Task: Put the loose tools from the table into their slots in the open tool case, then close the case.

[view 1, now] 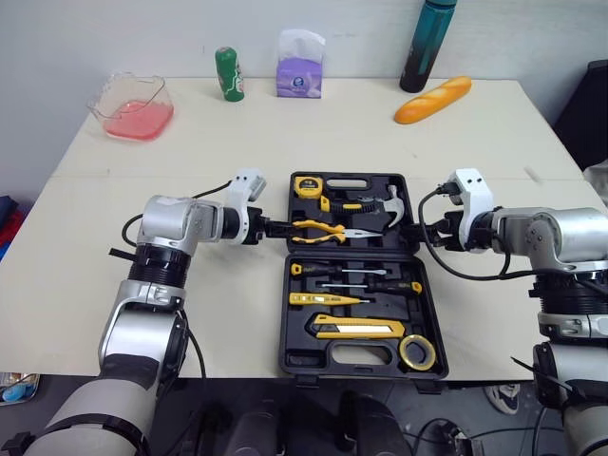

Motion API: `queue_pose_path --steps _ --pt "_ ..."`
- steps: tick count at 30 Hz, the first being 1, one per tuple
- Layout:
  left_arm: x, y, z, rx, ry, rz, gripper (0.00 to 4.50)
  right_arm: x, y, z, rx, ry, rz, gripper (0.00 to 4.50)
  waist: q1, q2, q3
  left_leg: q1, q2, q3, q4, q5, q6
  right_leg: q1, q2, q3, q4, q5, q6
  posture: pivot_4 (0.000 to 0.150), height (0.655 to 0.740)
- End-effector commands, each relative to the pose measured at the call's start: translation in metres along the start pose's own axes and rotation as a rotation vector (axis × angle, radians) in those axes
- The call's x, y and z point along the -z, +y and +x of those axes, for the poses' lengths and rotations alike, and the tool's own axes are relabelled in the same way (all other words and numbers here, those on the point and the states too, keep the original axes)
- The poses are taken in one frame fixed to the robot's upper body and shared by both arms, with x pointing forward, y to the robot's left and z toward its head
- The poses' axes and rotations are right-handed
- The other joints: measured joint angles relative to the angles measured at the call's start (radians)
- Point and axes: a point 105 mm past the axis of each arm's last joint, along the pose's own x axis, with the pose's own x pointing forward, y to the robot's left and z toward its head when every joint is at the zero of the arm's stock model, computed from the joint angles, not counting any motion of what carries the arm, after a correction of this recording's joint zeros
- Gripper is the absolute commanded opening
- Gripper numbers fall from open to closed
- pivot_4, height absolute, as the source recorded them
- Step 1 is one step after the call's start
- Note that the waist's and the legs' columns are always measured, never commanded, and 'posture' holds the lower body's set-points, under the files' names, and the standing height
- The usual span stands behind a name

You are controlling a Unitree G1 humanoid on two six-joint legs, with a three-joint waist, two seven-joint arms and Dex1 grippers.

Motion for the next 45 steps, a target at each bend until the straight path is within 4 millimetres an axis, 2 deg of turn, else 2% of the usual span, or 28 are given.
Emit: queue_pose_path --steps 1,3,6,7,12,17,20,24,27,30,34,39,42,45 --pt "0.016 0.001 0.01 -0.035 0.068 0.049 1.85 -0.004 0.002 -0.001 0.001 -0.019 -0.035 2.21 -0.001 0.0 0.0 0.0 0.0 0.0 0.0 0.0 0.0 0.0 0.0 0.0 0.0 0.0 0.0 0.15 0.7314" --pt "0.02 -0.001 0.011 -0.031 0.081 0.068 1.12 -0.003 0.003 -0.001 0.0 -0.019 -0.033 1.29 0.002 0.003 -0.002 0.001 0.0 0.0 0.0 0.0 0.0 0.001 0.0 0.0 0.0 0.0 0.0 0.15 0.7314" --pt "0.022 -0.005 0.013 -0.022 0.088 0.081 0.47 -0.004 0.003 -0.001 0.001 -0.022 -0.03 0.06 0.004 0.002 -0.005 0.002 0.0 -0.001 0.001 0.0 0.0 0.003 0.0 0.0 0.0 0.0 0.0 0.15 0.7314" --pt "0.022 -0.006 0.014 -0.019 0.088 0.082 0.38 -0.004 0.004 -0.001 0.001 -0.023 -0.028 0.0 0.004 0.002 -0.005 0.003 0.0 -0.001 0.001 0.0 0.0 0.004 0.0 0.0 0.0 0.0 0.0 0.15 0.7314" --pt "0.014 -0.016 0.015 0.021 0.054 0.127 0.28 -0.006 0.009 -0.001 -0.004 -0.038 -0.021 0.0 0.004 0.002 -0.005 0.003 0.0 -0.002 0.001 0.0 0.0 0.004 -0.001 0.0 0.0 0.0 0.0 0.15 0.7314" --pt "-0.024 -0.025 0.009 0.04 -0.11 0.244 0.28 -0.039 0.013 -0.01 0.013 -0.203 -0.073 0.0 0.003 0.002 -0.005 0.002 0.0 -0.002 0.001 0.0 0.0 0.004 -0.001 -0.001 0.0 0.0 0.0 0.15 0.7314" --pt "-0.05 -0.027 -0.002 0.016 -0.228 0.355 0.28 -0.062 0.014 -0.021 0.05 -0.327 -0.185 0.0 0.0 0.002 -0.003 -0.001 0.0 -0.001 0.001 0.001 0.0 0.0 -0.001 0.0 0.0 0.0 0.0 0.15 0.7314" --pt "-0.073 -0.023 -0.016 -0.034 -0.343 0.459 0.15 -0.082 0.016 -0.034 0.081 -0.474 -0.264 0.0 -0.002 0.003 -0.002 -0.005 0.0 0.001 -0.001 0.001 0.0 -0.006 0.0 0.0 0.0 0.0 0.0 0.15 0.7314" --pt "-0.086 -0.019 -0.028 -0.087 -0.447 0.554 0.01 -0.088 0.025 -0.044 0.119 -0.58 -0.49 0.0 -0.002 0.003 -0.002 -0.007 0.0 0.002 -0.002 0.001 0.0 -0.008 0.0 0.0 0.0 0.0 0.0 0.15 0.7314" --pt "-0.087 -0.017 -0.036 -0.136 -0.52 0.68 0.01 -0.08 0.027 -0.046 0.138 -0.652 -0.602 0.0 -0.001 0.003 -0.002 -0.016 0.0 0.005 -0.001 0.001 0.0 -0.018 0.0 0.0 0.001 0.0 0.0 0.15 0.7314" --pt "-0.073 -0.013 -0.043 -0.205 -0.594 0.802 0.01 -0.061 0.028 -0.045 0.179 -0.737 -0.751 0.0 -0.001 0.003 -0.002 -0.016 0.0 0.011 -0.001 0.001 0.0 -0.018 0.0 0.0 0.001 0.0 0.0 0.15 0.7314" --pt "-0.044 -0.01 -0.058 -0.329 -0.655 0.972 0.01 -0.016 0.031 -0.042 0.229 -0.805 -1.054 0.0 -0.002 0.003 -0.001 -0.016 0.0 0.012 -0.001 0.001 0.0 -0.018 0.0 0.0 0.002 0.0 0.0 0.15 0.7314" --pt "-0.022 -0.005 -0.072 -0.373 -0.656 0.945 1.25 0.003 0.039 -0.053 0.191 -0.87 -1.19 1.19 -0.007 0.003 -0.001 -0.014 0.0 0.012 0.0 0.002 0.001 -0.018 -0.001 0.002 0.004 0.0 0.0 0.15 0.7314" --pt "-0.003 -0.014 -0.087 -0.317 -0.65 0.918 2.63 0.005 0.044 -0.074 0.199 -0.93 -1.237 2.76 -0.015 0.002 -0.001 -0.007 0.001 0.011 -0.002 0.001 0.001 -0.014 -0.001 0.006 0.006 0.0 0.0 0.15 0.7314"
